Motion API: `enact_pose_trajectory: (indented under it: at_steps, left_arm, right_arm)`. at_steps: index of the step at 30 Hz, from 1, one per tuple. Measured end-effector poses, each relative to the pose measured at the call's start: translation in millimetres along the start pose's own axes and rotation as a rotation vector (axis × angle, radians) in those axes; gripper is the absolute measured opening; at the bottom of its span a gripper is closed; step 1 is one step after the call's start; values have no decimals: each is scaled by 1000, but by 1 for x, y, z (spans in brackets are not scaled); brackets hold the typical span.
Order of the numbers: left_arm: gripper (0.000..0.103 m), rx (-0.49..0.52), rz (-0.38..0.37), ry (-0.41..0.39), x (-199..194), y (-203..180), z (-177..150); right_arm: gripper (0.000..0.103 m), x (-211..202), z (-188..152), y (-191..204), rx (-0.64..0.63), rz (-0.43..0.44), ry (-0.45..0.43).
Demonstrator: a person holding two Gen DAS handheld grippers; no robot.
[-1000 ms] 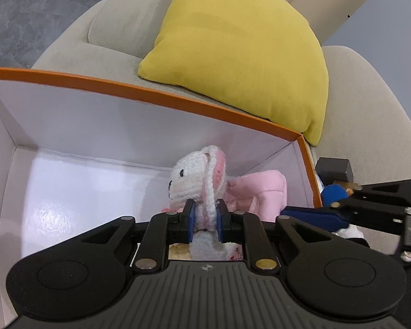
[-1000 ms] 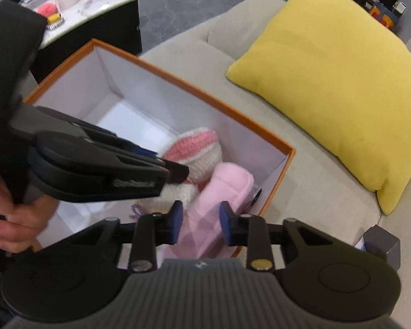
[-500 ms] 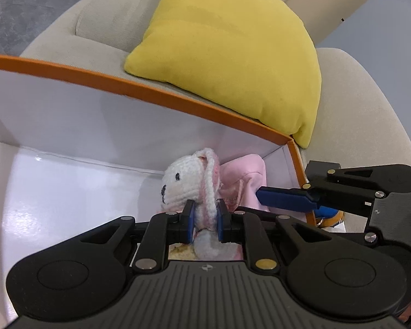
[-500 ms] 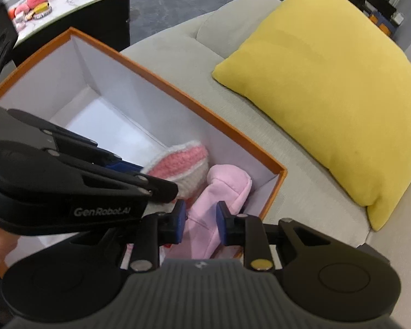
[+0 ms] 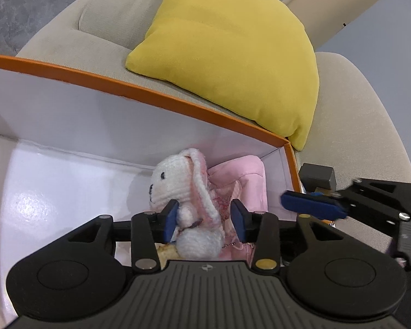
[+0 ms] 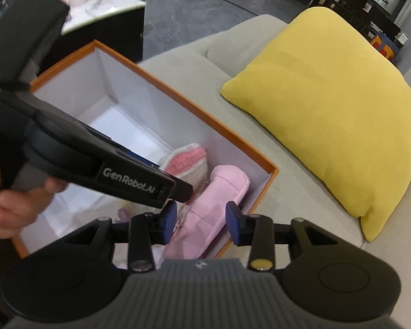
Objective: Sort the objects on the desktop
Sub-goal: 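Carry bunny and pink pouch into the shoebox and open both tools, then grasp the white-and-black dog plush with the left tool while the right tool reaches the bear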
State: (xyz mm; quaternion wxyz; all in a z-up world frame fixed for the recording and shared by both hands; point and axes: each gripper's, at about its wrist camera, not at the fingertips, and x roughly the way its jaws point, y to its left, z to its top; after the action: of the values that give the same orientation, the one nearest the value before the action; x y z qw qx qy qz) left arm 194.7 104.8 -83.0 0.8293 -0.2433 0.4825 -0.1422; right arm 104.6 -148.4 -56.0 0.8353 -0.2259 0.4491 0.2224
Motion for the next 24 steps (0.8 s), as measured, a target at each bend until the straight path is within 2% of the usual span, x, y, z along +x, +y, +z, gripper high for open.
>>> enact_pose_trajectory:
  at_steps: [5, 11, 16, 20, 24]
  left_arm:
    - [47, 15, 25, -30, -6, -3, -1]
    - [47, 43, 52, -41, -11, -8, -1]
    - [47, 83, 77, -82, -26, -17, -5]
    - [47, 168, 109, -146, -50, -36, -14]
    - [46, 297, 118, -167, -69, -72, -27]
  right_arm:
    - [44, -20, -8, -9, 71, 37, -43]
    - [46, -41, -20, -19, 131, 14, -76]
    - [46, -60, -37, -38, 218, -10, -98]
    - [46, -79, -63, -60, 317, -25, -92]
    - [47, -91, -97, -80, 396, -64, -46]
